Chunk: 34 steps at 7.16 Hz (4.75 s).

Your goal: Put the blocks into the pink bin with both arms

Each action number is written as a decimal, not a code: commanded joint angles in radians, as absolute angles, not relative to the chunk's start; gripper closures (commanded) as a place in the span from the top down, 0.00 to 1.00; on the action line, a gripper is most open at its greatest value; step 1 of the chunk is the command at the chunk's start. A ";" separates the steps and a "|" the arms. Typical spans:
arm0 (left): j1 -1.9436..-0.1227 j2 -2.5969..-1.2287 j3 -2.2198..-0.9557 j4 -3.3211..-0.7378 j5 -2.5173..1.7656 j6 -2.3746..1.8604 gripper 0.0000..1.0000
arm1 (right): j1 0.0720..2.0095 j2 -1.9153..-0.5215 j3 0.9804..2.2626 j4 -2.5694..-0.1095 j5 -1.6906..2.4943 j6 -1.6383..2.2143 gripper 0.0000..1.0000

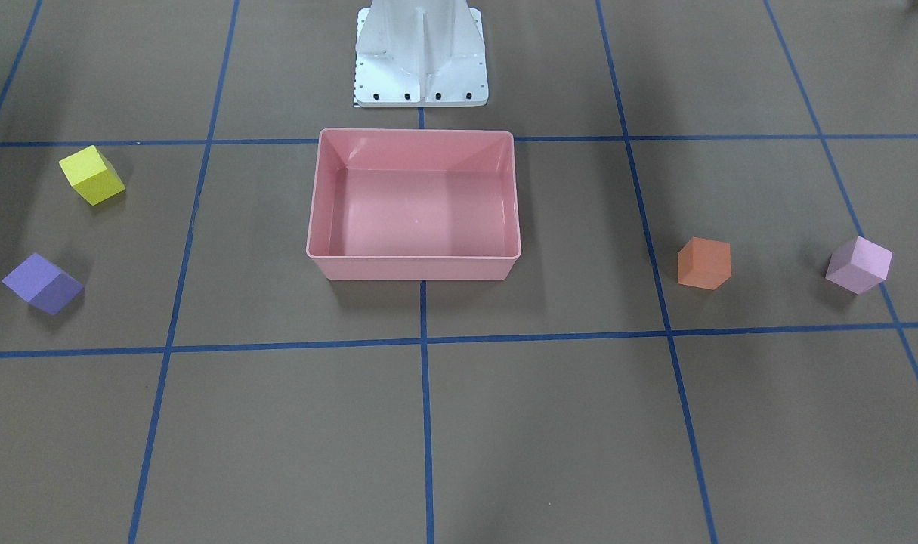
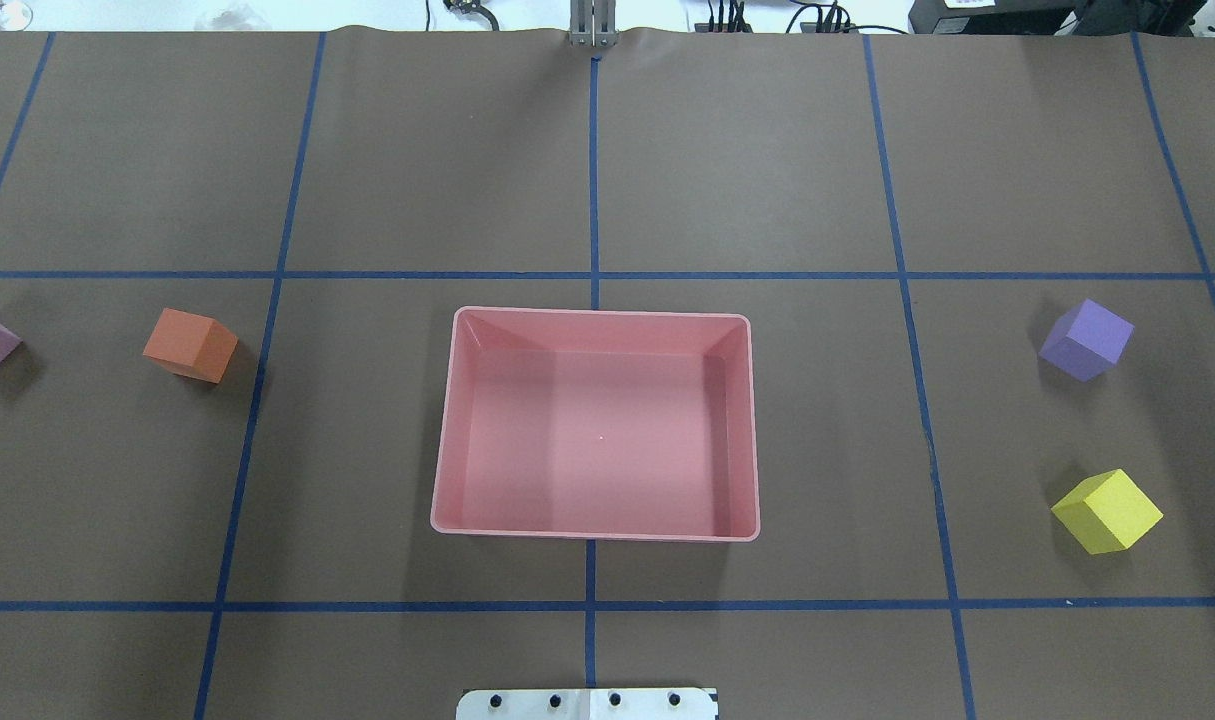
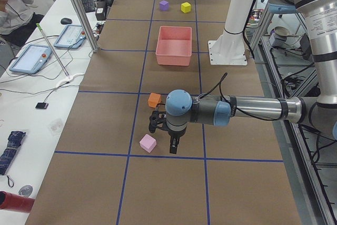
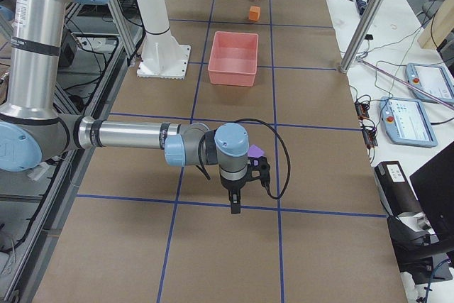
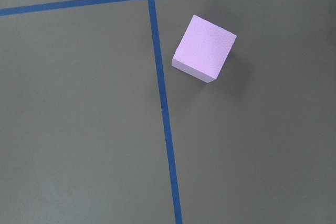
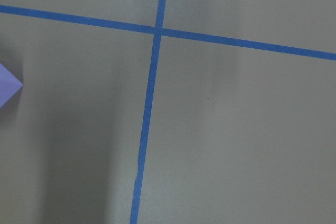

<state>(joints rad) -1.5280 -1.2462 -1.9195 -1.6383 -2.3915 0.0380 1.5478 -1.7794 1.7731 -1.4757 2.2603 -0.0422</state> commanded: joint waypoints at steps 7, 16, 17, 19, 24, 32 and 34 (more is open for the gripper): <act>-1.526 -1.305 -1.951 -1.644 -2.395 0.025 1.00 | 1.548 -1.782 1.789 -1.246 2.260 -0.031 0.99; -1.460 -1.453 -1.531 -2.250 -2.395 0.029 1.00 | 1.458 -1.779 1.776 -1.013 2.376 0.197 0.99; -1.419 -1.453 -1.449 -2.345 -2.388 0.025 1.00 | 1.439 -1.779 1.776 -0.996 2.375 0.222 0.99; -1.305 -1.430 -1.431 -2.423 -2.373 -0.079 1.00 | 1.439 -1.786 1.776 -0.986 2.375 0.221 0.99; -1.195 -1.437 -1.359 -2.642 -2.306 -0.291 1.00 | 1.439 -1.789 1.775 -0.976 2.373 0.221 0.99; -1.195 -1.519 -1.261 -2.635 -2.241 -0.290 1.00 | 1.437 -1.787 1.772 -0.976 2.373 0.224 0.99; -1.195 -1.528 -1.264 -2.634 -2.223 -0.291 0.99 | 1.439 -1.786 1.770 -0.976 2.370 0.224 0.99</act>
